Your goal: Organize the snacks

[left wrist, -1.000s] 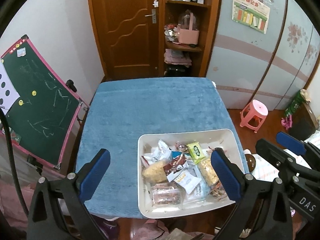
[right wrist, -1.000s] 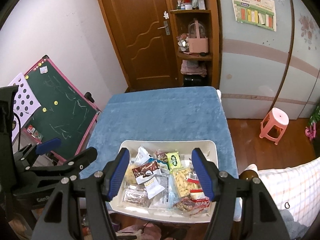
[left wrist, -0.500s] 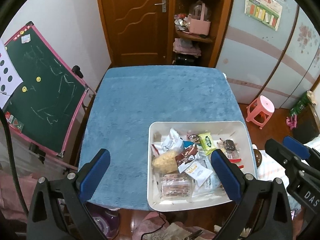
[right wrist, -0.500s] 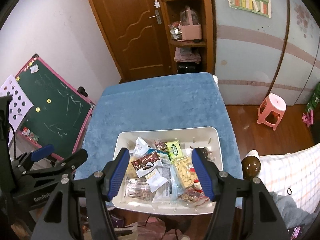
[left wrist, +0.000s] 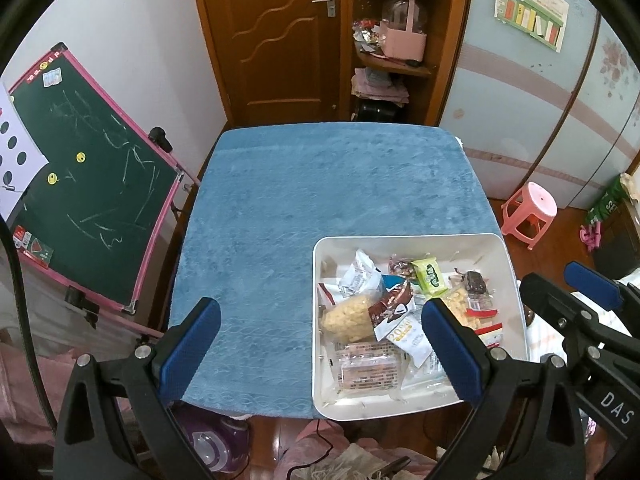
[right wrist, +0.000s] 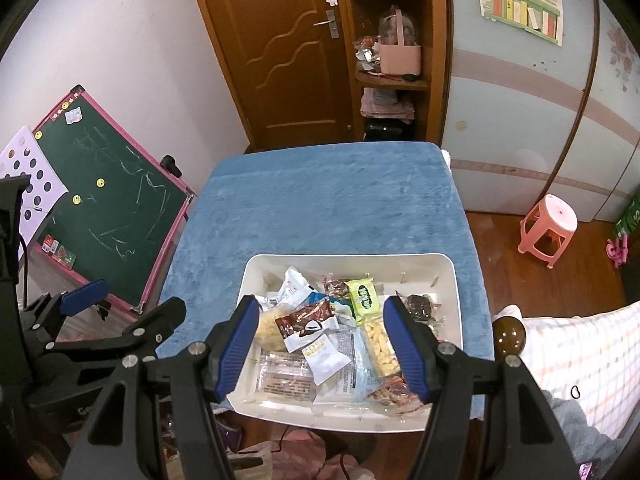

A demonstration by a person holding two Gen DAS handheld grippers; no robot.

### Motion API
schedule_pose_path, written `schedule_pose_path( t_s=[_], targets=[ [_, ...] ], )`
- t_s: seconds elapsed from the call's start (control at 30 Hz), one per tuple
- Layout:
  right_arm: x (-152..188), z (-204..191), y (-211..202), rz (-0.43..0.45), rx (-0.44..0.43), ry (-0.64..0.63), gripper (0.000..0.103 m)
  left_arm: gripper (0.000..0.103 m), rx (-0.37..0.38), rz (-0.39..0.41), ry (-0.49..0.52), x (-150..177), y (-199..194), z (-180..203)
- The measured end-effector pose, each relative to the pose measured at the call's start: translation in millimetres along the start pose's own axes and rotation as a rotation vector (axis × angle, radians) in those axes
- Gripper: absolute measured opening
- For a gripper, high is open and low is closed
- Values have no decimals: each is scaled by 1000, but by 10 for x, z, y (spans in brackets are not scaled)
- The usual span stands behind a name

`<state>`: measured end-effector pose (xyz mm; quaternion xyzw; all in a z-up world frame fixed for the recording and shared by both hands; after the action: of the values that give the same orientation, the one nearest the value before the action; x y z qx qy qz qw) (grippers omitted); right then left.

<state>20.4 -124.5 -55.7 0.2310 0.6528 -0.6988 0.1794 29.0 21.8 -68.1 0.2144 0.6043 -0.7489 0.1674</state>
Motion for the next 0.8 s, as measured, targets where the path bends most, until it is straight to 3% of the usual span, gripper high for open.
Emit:
schedule_pose_path(
  t_s=[0.8],
  targets=[
    [36,43,-9,-1,19,23,65,100,20,-6,29,-33,54,41]
  ],
)
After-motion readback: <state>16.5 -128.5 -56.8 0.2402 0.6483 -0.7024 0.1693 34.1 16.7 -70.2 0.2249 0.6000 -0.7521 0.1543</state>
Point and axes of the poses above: each gripper's, at about its wrist camera, not at the fingertips, and y roughly the way its jaws point, z to its right, x to its underside, the point moved 2 cm from there along y, roughly the way its jaws point, and after that the axes turned 13 degrees about x, right-handed, at the moved point
